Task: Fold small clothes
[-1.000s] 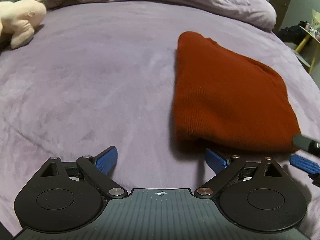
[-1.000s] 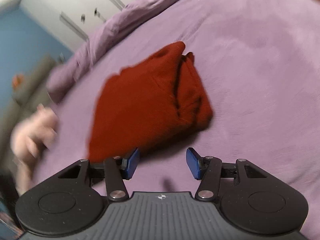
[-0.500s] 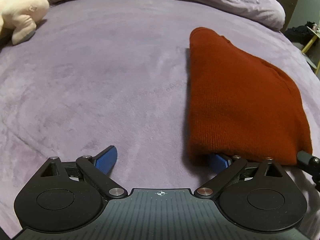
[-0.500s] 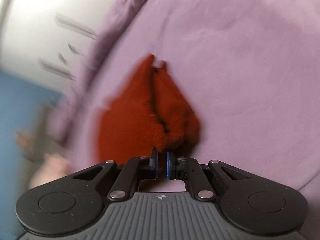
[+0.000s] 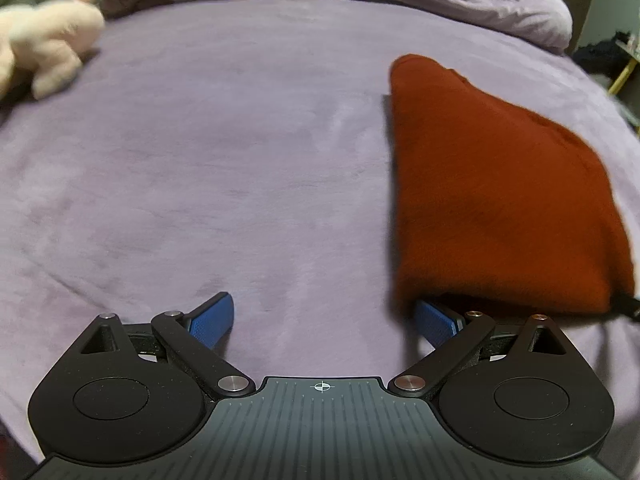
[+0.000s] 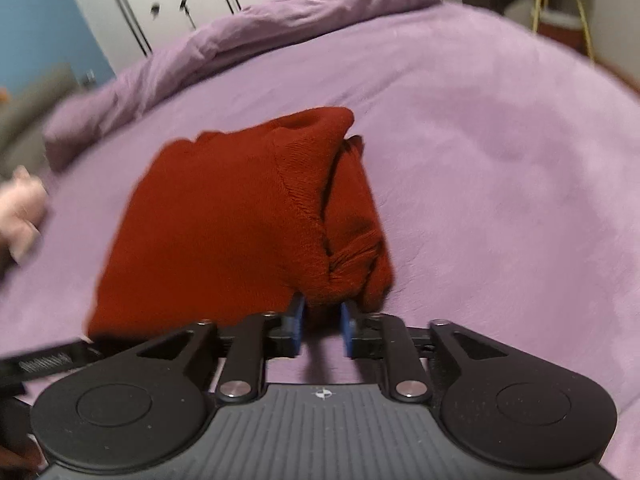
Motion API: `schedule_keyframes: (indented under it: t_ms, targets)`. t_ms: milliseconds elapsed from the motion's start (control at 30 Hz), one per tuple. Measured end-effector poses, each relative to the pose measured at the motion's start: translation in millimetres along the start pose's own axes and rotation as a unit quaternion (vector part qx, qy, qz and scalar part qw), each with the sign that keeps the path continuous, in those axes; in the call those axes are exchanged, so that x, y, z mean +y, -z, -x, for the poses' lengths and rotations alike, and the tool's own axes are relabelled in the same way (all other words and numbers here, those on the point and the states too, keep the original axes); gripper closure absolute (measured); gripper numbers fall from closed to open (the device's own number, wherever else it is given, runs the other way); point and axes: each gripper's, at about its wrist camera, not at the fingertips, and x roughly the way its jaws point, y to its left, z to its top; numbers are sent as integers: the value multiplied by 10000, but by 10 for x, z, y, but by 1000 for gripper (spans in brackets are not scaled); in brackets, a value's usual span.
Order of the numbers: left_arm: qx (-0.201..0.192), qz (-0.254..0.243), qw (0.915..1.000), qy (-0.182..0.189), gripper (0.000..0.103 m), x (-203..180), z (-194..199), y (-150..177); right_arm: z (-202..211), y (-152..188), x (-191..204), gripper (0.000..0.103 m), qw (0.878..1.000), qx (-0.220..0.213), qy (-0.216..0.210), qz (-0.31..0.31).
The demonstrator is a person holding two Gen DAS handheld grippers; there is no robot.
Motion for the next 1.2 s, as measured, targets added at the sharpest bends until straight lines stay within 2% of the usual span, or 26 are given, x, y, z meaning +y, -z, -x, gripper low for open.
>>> schedule_keyframes:
  t_ms: [33,67,100,167,233,300,367,500,533,633,700,833,1067,1200]
  targets:
    - [-125,-214,9989,-406,5,-17,40,32,22,0,27,59,9997,-22,224,131]
    - [-266,-504,9946,-862,5,-43,72,69,42,4,69,53,9984,-59,500,268]
    - [-371,-801,9892,-1170,5,-66,103,106,52,18,97,53,9970,-79,676,366]
    - [-434,-1140,9841,-1294,5,-95,182,148,105,94,138,53,9952,44,801,553]
    - [-406,-1124,9873,-1045,3,-103,272,145,152,178,186,50,9941,271,730,756]
    - [-321,-989,9926,-627,3,-109,360,123,233,226,220,36,9942,288,631,826]
    - [-224,-817,9962,-206,3,-125,450,93,329,218,272,18,9940,340,577,866]
    - [-229,-586,9976,272,2,-164,623,47,520,149,381,12,9935,412,404,979]
    - [-236,-584,9974,357,1,-181,662,33,564,134,421,5,9929,417,449,1023]
    - [-253,-710,9962,434,1,-262,735,21,633,115,503,4,9916,380,450,1149]
    - [-107,-798,9957,463,1,-304,755,-3,655,78,520,4,9915,313,534,1143]
    - [278,-844,9947,511,1,-337,705,-89,646,28,542,4,9910,460,661,1067]
    - [257,-957,9947,282,1,-367,729,-80,618,-34,498,4,9907,669,837,844]
    - [347,-888,9948,371,1,-351,721,-95,614,-55,492,4,9902,701,876,828]
